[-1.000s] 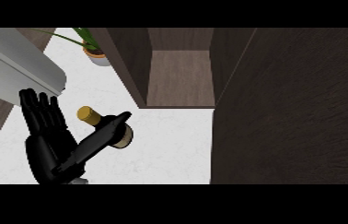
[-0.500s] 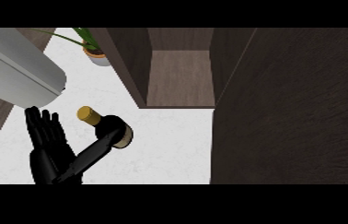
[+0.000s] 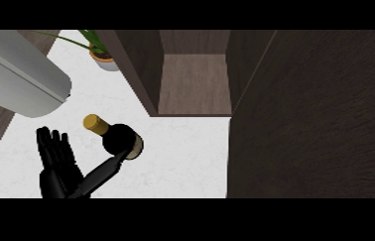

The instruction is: Pick up the wine, place it into the cabinet and close the cabinet

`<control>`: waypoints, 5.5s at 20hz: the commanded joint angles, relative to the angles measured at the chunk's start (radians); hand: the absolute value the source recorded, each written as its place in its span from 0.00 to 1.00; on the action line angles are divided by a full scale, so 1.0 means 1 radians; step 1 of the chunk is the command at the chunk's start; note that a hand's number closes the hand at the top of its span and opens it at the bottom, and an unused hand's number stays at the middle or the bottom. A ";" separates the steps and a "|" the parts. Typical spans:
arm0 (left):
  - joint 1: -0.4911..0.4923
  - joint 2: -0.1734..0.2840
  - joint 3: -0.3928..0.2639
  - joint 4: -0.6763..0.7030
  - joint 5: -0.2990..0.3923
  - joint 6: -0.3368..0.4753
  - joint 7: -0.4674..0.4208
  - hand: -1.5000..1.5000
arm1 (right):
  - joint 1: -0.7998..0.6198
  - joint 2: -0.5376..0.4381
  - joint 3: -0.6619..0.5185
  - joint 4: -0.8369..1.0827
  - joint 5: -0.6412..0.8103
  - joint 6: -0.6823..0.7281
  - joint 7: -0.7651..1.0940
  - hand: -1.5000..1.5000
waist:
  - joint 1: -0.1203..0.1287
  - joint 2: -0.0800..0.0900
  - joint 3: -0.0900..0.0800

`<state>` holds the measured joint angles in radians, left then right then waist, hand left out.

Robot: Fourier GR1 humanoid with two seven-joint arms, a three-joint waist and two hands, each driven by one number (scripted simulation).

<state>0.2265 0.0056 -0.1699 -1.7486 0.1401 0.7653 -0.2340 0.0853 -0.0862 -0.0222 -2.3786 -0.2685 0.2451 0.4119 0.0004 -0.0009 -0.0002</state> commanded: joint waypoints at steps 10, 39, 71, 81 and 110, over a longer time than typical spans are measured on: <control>-0.101 0.005 0.140 0.319 0.219 -0.158 -0.229 0.00 | 0.014 0.037 0.011 -0.021 0.013 -0.014 -0.019 0.00 | -0.002 0.001 0.000; -0.358 -0.005 0.241 1.018 0.520 -0.524 -0.692 0.00 | 0.008 0.042 0.023 -0.049 0.059 -0.014 0.004 0.00 | -0.005 0.001 0.000; -0.185 0.201 -0.040 1.076 0.355 -1.046 -0.736 1.00 | -0.009 0.019 -0.021 -0.027 0.021 -0.002 0.031 0.00 | 0.008 -0.002 0.001; -0.014 0.234 -0.063 0.583 0.400 -1.027 -0.583 1.00 | -0.057 0.016 -0.027 -0.009 0.016 -0.023 0.064 0.00 | 0.009 -0.002 0.001; -0.332 0.002 -0.123 0.073 0.239 -0.521 0.040 1.00 | -0.056 0.007 -0.076 0.087 -0.012 0.034 -0.022 0.00 | -0.004 0.001 0.000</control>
<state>0.0263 0.0495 -0.3121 -1.7222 0.4147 0.1885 -0.2503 0.0867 -0.0567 -0.0582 -2.3122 -0.2436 0.2915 0.3606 -0.0027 -0.0004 0.0003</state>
